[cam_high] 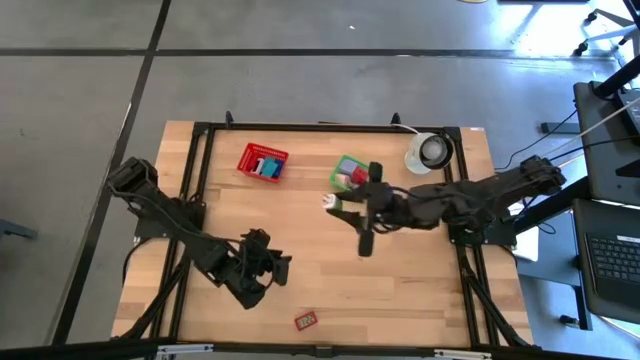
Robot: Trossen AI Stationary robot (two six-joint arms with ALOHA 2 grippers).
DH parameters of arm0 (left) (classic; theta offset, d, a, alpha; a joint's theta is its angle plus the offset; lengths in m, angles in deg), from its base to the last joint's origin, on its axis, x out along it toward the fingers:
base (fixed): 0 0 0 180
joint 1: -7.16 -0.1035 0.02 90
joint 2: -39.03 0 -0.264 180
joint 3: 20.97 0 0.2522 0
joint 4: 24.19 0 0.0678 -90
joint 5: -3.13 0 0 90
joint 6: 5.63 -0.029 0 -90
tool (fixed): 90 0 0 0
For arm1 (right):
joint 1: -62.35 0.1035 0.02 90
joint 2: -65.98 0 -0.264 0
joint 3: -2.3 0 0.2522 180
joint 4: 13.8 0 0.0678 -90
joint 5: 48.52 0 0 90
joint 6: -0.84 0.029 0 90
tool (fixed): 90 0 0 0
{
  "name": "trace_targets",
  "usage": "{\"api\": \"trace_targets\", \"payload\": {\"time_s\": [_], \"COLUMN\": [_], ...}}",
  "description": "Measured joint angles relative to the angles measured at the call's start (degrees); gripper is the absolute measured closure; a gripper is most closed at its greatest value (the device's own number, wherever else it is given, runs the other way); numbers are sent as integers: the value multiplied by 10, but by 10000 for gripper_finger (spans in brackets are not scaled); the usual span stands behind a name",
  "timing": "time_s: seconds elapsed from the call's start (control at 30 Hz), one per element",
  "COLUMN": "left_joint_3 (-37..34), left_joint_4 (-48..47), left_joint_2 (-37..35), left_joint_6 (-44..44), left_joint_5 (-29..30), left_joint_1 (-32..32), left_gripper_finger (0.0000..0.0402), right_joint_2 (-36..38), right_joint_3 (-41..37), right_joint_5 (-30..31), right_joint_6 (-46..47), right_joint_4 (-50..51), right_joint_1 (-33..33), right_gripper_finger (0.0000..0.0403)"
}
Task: Pick & Place Office items
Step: Put the green charger adapter into the green bin
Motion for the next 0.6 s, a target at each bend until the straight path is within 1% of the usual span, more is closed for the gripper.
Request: {"api": "trace_targets", "payload": {"time_s": [0.07,0.13,0.2,0.33,0.4,0.5,0.6], "left_joint_3": [0,0,0,0,0,0,0], "left_joint_4": [7,17,21,36,47,52,57], "left_joint_2": [0,0,0,0,0,0,0], "left_joint_6": [0,0,0,0,0,0,0], "left_joint_5": [11,12,12,12,11,11,11], "left_joint_1": [-11,-22,-33,-51,-57,-68,-76], "left_gripper_finger": [220,220,220,220,220,220,220], "right_joint_2": [11,24,44,83,91,96,96], "right_joint_3": [0,0,0,0,-2,-44,-113], "right_joint_5": [-8,0,12,13,33,75,72], "right_joint_6": [-12,-17,-6,72,96,121,149], "right_joint_4": [5,29,85,234,305,350,351], "right_joint_1": [6,8,6,-13,-22,-39,-64], "right_gripper_finger": [263,263,263,263,263,263,263]}}
